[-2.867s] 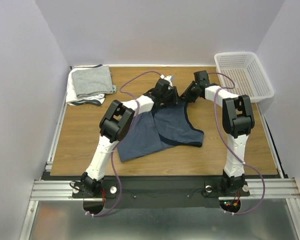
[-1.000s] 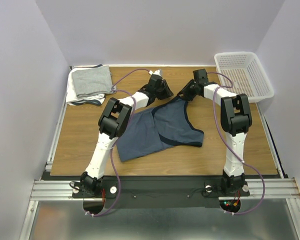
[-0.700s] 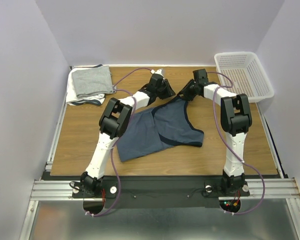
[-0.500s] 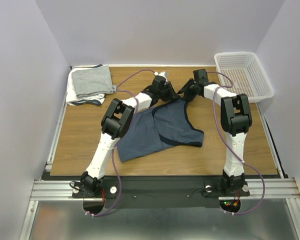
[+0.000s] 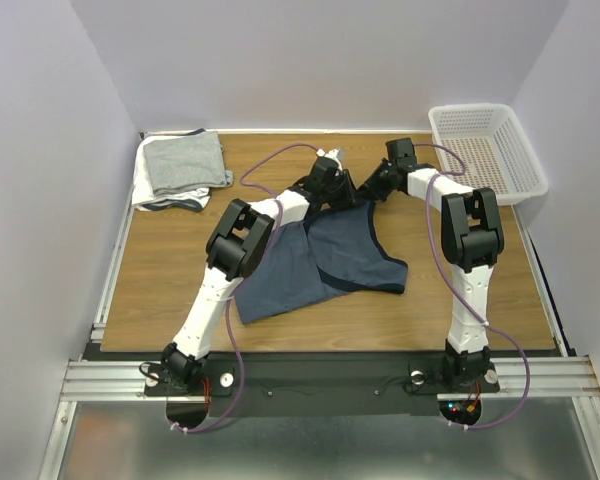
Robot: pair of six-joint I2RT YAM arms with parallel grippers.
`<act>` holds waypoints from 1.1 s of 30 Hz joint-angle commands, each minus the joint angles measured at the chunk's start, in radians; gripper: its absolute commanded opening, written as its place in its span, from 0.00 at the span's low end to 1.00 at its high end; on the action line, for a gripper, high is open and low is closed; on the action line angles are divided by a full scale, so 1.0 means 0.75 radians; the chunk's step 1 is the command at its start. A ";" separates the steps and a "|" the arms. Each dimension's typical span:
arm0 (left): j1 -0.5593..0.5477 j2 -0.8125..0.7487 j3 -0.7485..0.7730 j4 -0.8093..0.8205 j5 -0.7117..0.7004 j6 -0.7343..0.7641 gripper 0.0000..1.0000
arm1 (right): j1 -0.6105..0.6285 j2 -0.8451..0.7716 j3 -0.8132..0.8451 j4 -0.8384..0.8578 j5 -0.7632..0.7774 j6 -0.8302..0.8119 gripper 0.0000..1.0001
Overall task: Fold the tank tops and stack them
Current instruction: Fold the tank top
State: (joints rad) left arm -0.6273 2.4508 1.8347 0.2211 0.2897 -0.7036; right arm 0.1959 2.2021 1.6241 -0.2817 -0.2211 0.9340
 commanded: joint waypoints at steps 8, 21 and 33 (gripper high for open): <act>-0.012 -0.181 -0.117 0.124 -0.026 0.044 0.33 | 0.001 -0.058 -0.042 0.030 0.049 -0.079 0.02; -0.010 -0.228 -0.190 0.216 0.015 0.012 0.33 | 0.003 -0.171 -0.092 0.038 0.164 -0.190 0.00; 0.027 -0.302 -0.217 0.296 0.080 -0.046 0.33 | 0.003 -0.208 -0.104 0.075 0.117 -0.241 0.09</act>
State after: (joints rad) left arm -0.6174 2.2997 1.6318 0.3744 0.2955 -0.7330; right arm 0.1970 2.0892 1.5555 -0.2741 -0.1181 0.7757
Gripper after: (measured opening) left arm 0.331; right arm 0.048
